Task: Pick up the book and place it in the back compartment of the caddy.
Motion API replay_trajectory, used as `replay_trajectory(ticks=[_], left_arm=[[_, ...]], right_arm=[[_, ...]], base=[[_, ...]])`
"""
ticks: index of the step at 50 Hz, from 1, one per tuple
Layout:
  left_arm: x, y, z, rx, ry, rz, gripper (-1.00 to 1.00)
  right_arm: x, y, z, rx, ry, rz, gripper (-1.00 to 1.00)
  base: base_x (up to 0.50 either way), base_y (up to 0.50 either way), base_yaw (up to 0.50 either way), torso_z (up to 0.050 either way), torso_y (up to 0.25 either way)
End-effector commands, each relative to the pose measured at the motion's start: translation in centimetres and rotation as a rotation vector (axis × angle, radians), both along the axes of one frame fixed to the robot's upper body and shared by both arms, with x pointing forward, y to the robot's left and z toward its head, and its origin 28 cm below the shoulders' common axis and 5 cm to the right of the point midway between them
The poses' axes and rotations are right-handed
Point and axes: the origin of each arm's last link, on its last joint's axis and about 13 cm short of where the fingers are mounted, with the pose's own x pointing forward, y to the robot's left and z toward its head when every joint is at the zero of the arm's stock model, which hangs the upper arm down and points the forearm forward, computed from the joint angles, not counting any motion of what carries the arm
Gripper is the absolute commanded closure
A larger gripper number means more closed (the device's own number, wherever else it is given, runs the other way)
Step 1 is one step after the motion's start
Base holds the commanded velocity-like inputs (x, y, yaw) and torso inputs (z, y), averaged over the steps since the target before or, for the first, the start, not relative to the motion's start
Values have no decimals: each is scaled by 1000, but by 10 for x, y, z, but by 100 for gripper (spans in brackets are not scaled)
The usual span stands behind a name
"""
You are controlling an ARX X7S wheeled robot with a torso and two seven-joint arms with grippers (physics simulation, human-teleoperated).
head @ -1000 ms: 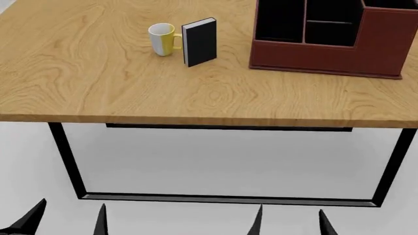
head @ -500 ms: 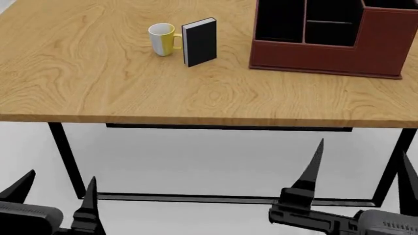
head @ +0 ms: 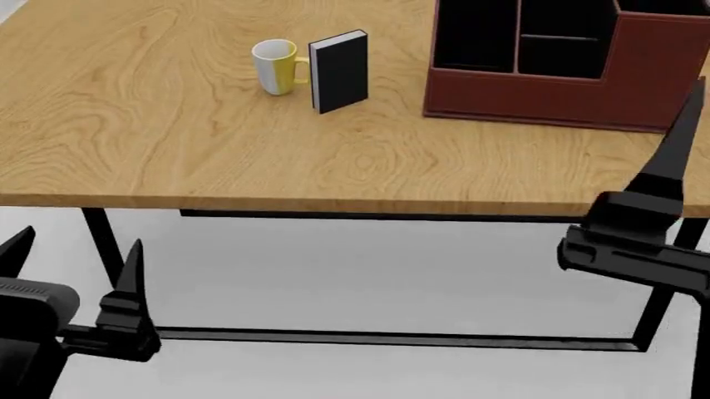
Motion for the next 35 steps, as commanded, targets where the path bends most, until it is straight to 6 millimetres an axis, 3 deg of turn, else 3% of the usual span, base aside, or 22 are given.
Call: replay_trajectory(ticks=[1,14,35], left_arm=[[8,3,19,11,-12,-15,-100],[16,5,35,24,-16,-17,-100],[26,6,47,43,-50,-15,-100]], right_arm=[[-21,-5,40,-44,-84,-21,-100],[-36,-8,70,-79,-138,-39,-100],[-37,-7,85,-87,-166,-47,-100]], base=[[0,0,0,0,0],[0,0,0,0,0],[0,0,0,0,0]])
